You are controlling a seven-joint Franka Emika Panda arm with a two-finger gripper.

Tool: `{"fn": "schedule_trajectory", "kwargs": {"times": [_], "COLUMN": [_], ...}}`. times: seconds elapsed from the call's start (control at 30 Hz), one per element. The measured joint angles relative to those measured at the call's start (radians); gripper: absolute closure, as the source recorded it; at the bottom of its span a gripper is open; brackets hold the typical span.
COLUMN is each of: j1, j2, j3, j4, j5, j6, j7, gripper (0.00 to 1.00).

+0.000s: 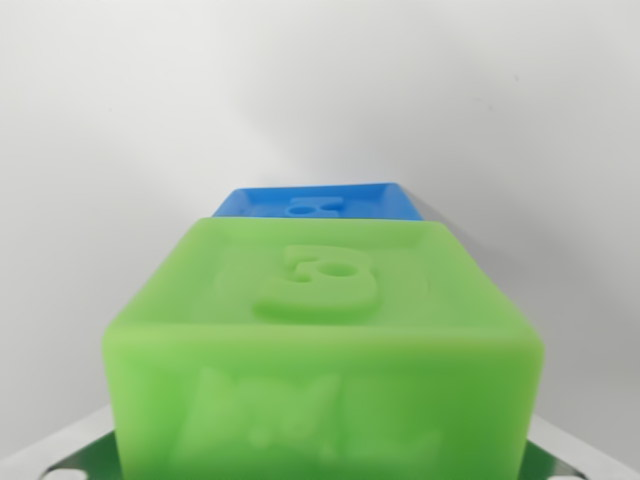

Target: Stack cube

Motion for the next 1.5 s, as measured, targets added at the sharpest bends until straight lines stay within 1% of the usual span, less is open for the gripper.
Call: {"fn": "schedule_trajectory", "kwargs": {"times": [0.97, 1.1, 1.5], "j1": [0.000, 0.000, 0.000], "j2": [-0.002, -0.012, -0.078], "j3": [0.000, 0.000, 0.000], "j4": [0.000, -0.001, -0.008], "j5": [0.000, 0.000, -0.001], "j6": [-0.002, -0.010, -0.066], "j7": [0.000, 0.000, 0.000], "gripper": [0.00, 0.00, 0.00]}}
